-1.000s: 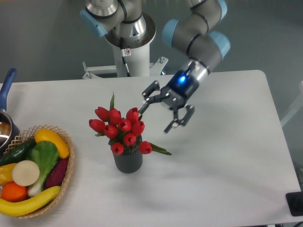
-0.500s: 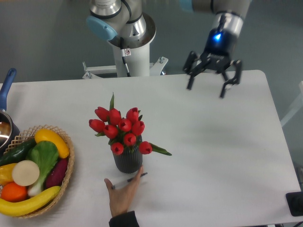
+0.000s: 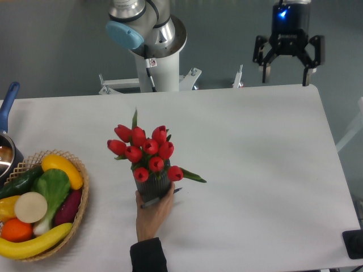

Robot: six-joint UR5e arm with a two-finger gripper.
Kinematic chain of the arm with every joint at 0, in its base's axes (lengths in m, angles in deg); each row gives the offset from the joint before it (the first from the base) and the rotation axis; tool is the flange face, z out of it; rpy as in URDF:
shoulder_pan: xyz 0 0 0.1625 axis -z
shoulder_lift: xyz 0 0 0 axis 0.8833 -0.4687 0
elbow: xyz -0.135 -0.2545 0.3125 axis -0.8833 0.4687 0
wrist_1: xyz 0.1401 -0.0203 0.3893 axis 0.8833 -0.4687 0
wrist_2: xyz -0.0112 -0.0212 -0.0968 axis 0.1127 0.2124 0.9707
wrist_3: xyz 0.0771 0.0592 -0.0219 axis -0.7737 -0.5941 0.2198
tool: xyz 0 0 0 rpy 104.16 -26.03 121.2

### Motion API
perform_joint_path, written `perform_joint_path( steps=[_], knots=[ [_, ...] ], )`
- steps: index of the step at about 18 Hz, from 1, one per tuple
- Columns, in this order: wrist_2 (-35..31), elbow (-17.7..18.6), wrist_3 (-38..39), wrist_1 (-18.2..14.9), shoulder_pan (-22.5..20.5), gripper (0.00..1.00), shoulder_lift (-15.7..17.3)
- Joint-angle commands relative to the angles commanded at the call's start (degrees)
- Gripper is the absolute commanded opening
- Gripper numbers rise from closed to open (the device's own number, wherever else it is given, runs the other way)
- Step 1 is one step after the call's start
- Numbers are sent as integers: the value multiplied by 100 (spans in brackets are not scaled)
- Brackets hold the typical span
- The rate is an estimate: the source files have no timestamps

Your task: Insert the flowers into the vase

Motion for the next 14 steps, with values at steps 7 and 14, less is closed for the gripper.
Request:
perform_joint_path(
  steps=[7,14],
  knots=[
    [-1133,-353,-2261,-724,-423,100,-62],
    [-1205,-292,-2527,-742,-476,100,-53]
  ],
)
